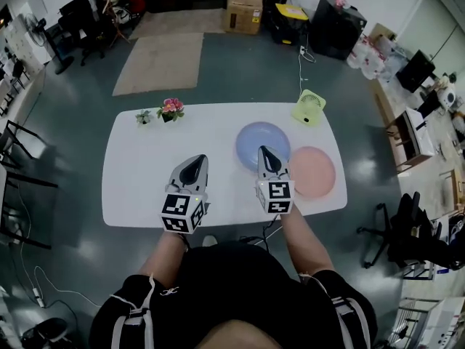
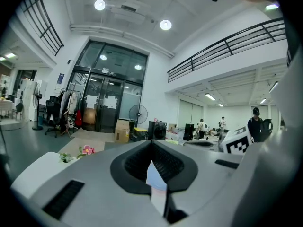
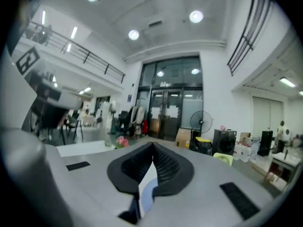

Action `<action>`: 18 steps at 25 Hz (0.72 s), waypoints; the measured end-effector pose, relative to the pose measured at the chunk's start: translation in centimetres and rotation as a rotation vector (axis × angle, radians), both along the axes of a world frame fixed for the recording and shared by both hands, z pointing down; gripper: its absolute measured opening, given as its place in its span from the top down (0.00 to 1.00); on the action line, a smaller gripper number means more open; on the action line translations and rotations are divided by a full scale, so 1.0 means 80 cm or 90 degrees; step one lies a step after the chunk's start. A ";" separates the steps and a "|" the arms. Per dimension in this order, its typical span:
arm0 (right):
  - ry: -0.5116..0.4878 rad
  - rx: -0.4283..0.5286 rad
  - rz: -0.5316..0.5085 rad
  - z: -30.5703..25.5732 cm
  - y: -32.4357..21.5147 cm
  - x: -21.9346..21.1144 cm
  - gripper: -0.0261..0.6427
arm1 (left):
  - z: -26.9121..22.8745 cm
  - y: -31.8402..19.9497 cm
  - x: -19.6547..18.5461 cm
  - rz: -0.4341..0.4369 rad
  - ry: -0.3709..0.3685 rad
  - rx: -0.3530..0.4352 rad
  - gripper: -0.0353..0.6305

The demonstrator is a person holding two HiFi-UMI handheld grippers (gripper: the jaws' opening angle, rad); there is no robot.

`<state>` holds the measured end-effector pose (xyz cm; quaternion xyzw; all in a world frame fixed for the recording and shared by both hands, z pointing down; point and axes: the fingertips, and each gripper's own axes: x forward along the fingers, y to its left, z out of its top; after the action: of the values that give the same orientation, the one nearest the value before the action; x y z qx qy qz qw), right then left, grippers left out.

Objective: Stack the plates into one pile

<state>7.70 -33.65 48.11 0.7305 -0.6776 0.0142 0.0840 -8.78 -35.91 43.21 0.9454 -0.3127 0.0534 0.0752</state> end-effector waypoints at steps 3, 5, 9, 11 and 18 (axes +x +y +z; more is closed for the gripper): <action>-0.041 0.101 0.028 -0.060 0.022 0.002 0.94 | -0.005 -0.002 0.008 0.003 0.006 0.006 0.93; -0.055 0.136 0.033 -0.079 0.036 0.006 0.94 | -0.005 -0.001 0.018 0.007 0.009 0.010 0.93; -0.078 0.157 0.044 -0.093 0.042 0.009 0.94 | -0.009 -0.006 0.025 0.021 0.014 0.009 0.93; -0.089 0.157 0.054 -0.097 0.037 0.008 0.94 | -0.008 -0.012 0.023 0.036 0.016 0.001 0.93; -0.092 0.155 0.109 -0.093 0.057 0.057 0.94 | 0.010 -0.008 0.078 0.100 0.013 -0.021 0.93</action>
<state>12.23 -29.06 40.66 0.7874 -0.6139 -0.0082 -0.0559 -2.50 -36.55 44.03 0.9661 -0.2358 0.0547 0.0899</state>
